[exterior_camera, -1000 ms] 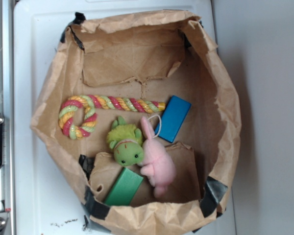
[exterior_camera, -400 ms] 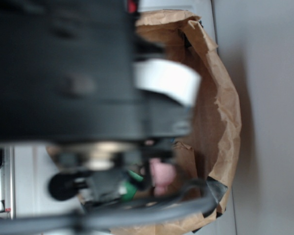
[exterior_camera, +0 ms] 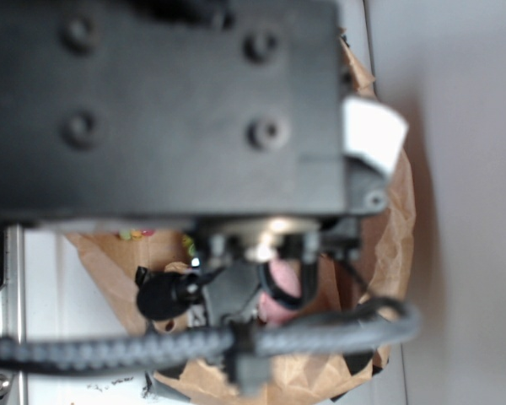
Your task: Grab the multicolored rope.
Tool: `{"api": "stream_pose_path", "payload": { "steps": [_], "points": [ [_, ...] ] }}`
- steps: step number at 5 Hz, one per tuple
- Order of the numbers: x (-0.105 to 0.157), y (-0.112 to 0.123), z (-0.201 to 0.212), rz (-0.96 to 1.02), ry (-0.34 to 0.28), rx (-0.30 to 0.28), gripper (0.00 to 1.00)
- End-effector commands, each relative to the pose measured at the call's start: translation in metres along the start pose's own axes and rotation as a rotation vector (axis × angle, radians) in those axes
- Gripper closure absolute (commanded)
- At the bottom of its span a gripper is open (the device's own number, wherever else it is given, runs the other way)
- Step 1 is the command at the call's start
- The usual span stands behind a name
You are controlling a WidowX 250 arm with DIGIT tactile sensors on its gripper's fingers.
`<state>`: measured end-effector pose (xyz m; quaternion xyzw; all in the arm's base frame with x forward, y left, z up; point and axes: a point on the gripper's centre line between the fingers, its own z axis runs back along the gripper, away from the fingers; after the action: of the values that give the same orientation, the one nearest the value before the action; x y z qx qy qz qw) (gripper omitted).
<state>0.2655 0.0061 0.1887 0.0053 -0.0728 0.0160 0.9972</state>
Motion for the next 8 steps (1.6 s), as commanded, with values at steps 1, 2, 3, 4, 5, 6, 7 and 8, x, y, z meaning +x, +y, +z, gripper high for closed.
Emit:
{"api": "stream_pose_path", "payload": {
  "steps": [1,2,3,4,5,6,7,8],
  "points": [
    [0.003,0.01,-0.002,-0.047,-0.061,0.019,0.0],
    [0.003,0.009,-0.002,-0.055,-0.058,0.015,0.0],
    [0.0,0.011,-0.008,-0.077,-0.061,0.013,0.0],
    [-0.008,0.012,-0.019,-0.081,-0.061,0.028,0.0],
    [-0.008,0.016,-0.028,-0.082,-0.057,0.02,0.0],
    [-0.005,0.025,-0.043,-0.073,-0.034,0.035,0.0],
    [-0.007,0.03,-0.051,-0.072,-0.007,0.023,0.0],
    [0.002,0.032,-0.051,-0.101,-0.014,0.011,0.0]
  ]
}}
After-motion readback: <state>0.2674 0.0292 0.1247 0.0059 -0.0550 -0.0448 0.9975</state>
